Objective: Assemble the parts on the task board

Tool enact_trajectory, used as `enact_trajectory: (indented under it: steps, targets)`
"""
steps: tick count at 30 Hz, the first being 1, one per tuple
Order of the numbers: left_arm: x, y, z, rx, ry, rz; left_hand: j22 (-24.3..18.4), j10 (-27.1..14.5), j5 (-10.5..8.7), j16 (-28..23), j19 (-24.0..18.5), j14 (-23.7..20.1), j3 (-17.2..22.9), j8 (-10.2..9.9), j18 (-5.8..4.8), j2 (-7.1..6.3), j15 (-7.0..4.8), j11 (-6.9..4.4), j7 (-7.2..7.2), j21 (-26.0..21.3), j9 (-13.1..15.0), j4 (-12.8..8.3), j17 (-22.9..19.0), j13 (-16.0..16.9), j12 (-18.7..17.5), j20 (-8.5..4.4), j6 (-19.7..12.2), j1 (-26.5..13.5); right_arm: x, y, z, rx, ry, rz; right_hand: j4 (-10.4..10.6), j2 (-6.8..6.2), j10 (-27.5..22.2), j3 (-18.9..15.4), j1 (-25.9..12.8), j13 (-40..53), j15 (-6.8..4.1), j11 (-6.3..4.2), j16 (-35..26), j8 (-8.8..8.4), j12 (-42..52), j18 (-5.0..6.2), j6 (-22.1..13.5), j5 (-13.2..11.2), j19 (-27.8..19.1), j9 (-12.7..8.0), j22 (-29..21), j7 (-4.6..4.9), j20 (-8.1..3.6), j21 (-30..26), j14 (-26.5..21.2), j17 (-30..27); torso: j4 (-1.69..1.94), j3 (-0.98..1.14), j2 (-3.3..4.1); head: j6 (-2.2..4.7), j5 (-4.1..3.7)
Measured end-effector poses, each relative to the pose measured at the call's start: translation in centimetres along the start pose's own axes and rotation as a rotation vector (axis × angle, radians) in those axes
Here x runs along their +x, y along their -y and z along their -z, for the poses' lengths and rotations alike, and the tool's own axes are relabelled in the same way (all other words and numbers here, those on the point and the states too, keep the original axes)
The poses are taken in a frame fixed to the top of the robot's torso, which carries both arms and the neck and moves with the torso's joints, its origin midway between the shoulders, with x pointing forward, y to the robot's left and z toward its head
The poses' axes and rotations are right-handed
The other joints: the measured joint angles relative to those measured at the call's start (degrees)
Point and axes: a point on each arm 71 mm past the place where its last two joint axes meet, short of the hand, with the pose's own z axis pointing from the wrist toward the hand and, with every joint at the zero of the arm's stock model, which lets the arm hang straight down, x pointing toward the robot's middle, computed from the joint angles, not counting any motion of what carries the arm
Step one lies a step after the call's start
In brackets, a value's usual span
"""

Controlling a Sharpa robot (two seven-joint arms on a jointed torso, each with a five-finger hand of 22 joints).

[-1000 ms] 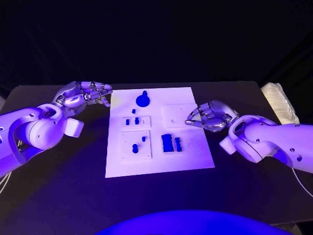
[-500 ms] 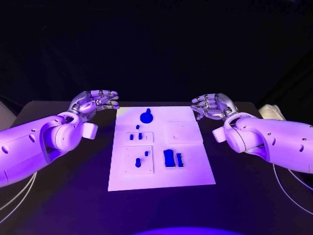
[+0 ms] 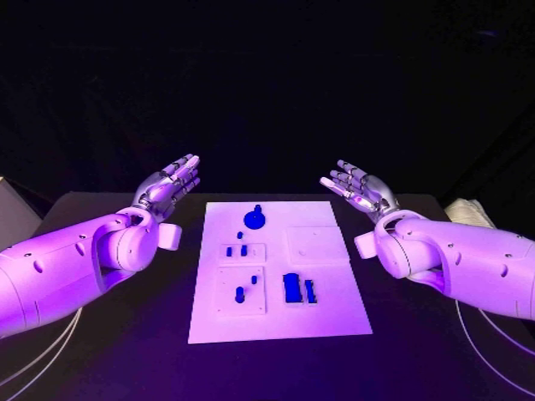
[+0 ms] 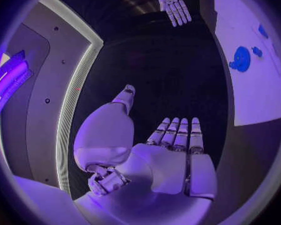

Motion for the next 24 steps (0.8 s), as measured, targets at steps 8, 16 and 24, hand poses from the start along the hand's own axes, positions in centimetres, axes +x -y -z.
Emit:
enact_trajectory:
  steps: [8,16,24]
  targets:
    - [3.7,-1.2,1.9,-0.024,0.024,0.012,-1.8,-8.1,-2.02,-3.3,-6.5,-6.7,-4.2,-1.5,-1.29,1.68,-1.38,-1.66,-1.39,-2.2,-2.6,-1.2,-1.6,-0.5,-1.3,-2.47,-7.1,-35.4,5.2,-1.7,2.5,0.022,0.002,-0.205,-2.2,1.98,-14.9,-3.9,-36.1,-2.9,-0.82,-1.13,-2.4,-2.42,-0.8,-1.36,-7.2,-0.8,-11.7,-2.4,-4.7,-1.56,-1.65,-0.3,-11.7,-4.5,-1.12,1.91,-3.09,4.10,2.09]
    - [6.8,-2.0,4.5,-0.047,0.114,-0.011,-2.3,-10.0,-2.57,-3.9,-8.0,-8.1,-5.2,-1.8,-1.29,2.13,-1.67,-2.01,-1.65,-2.7,-3.3,-1.4,-2.0,-0.6,-1.6,-2.96,-8.7,-45.3,5.9,-2.0,3.3,0.057,0.067,-0.278,-2.5,2.54,-18.6,-4.9,-46.1,-3.6,-0.98,-1.38,-3.1,-3.08,-1.0,-2.22,-8.8,-1.0,-14.4,-3.1,-5.9,-1.94,-2.19,-0.6,-14.7,-5.7,-1.63,2.72,-4.40,5.34,2.68]
    - [7.4,-2.1,5.5,-0.052,0.195,-0.046,-2.4,-10.8,-2.57,-4.2,-8.8,-8.9,-5.6,-2.0,-1.28,2.31,-1.87,-2.21,-1.84,-2.9,-3.5,-1.5,-2.1,-0.7,-1.9,-3.17,-9.3,-48.6,5.7,-1.9,3.3,0.067,0.097,-0.284,-2.9,2.60,-20.0,-5.2,-49.3,-3.8,-1.08,-1.54,-3.1,-3.30,-1.2,-2.21,-9.6,-1.0,-15.5,-3.3,-6.3,-2.16,-2.26,-0.6,-15.6,-6.0,-1.70,2.87,-4.60,5.41,2.71]
